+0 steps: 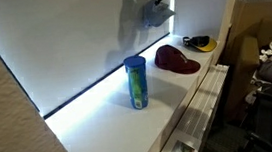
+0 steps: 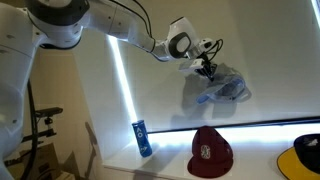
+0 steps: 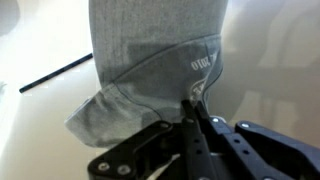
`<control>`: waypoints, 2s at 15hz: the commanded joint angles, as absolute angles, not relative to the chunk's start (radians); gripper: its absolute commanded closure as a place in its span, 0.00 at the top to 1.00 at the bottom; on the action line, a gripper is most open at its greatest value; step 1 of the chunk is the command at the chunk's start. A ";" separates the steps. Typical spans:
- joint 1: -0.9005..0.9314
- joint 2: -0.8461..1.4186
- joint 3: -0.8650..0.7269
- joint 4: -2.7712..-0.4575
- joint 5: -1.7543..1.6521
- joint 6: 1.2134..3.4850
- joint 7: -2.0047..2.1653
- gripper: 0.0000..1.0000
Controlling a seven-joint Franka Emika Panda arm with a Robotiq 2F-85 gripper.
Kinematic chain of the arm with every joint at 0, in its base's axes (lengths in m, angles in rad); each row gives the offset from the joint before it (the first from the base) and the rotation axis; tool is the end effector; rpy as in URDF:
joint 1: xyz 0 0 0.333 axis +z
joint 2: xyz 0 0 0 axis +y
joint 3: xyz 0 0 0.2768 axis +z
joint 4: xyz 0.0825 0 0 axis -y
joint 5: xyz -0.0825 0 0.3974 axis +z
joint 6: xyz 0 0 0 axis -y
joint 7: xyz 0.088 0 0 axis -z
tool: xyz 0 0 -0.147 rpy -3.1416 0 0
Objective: Place the grey cap on top of the blue container
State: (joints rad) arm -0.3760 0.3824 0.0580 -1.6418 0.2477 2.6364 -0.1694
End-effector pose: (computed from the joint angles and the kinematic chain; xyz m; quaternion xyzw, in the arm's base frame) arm 0.6912 -0.2335 0.3896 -0.9356 0.1601 -0.3137 0.0242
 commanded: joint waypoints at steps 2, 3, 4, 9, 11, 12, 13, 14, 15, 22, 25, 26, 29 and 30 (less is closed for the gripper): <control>-0.304 0.221 -0.005 -1.940 0.232 2.875 -0.204 0.01; -0.297 0.201 0.000 -1.996 0.245 2.939 -0.212 0.01; -0.306 0.182 0.021 -2.053 0.245 2.997 -0.212 0.01; -0.260 0.099 0.048 -2.353 0.262 3.274 -0.176 0.01; -0.220 0.070 0.043 -2.477 0.266 3.385 -0.155 0.01; -0.197 0.055 0.043 -2.539 0.280 3.448 -0.148 0.01; -0.175 0.033 0.051 -2.603 0.302 3.505 -0.143 0.01; -0.151 0.013 0.060 -2.658 0.331 3.556 -0.148 0.01; -0.109 -0.071 0.040 -2.664 0.386 3.483 -0.191 0.01; -0.060 -0.460 0.216 -2.808 0.419 3.474 -0.070 0.01; 0.012 -0.637 0.271 -2.906 0.414 3.464 0.020 0.01; 0.041 -0.537 0.297 -2.785 0.496 3.462 -0.046 0.01; 0.163 -0.571 0.345 -2.787 0.618 3.454 -0.061 0.01; 0.199 -0.566 0.364 -2.783 0.672 3.453 -0.082 0.01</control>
State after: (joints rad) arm 0.1240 -0.5622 0.3195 -2.7826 0.5452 3.4526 -0.0243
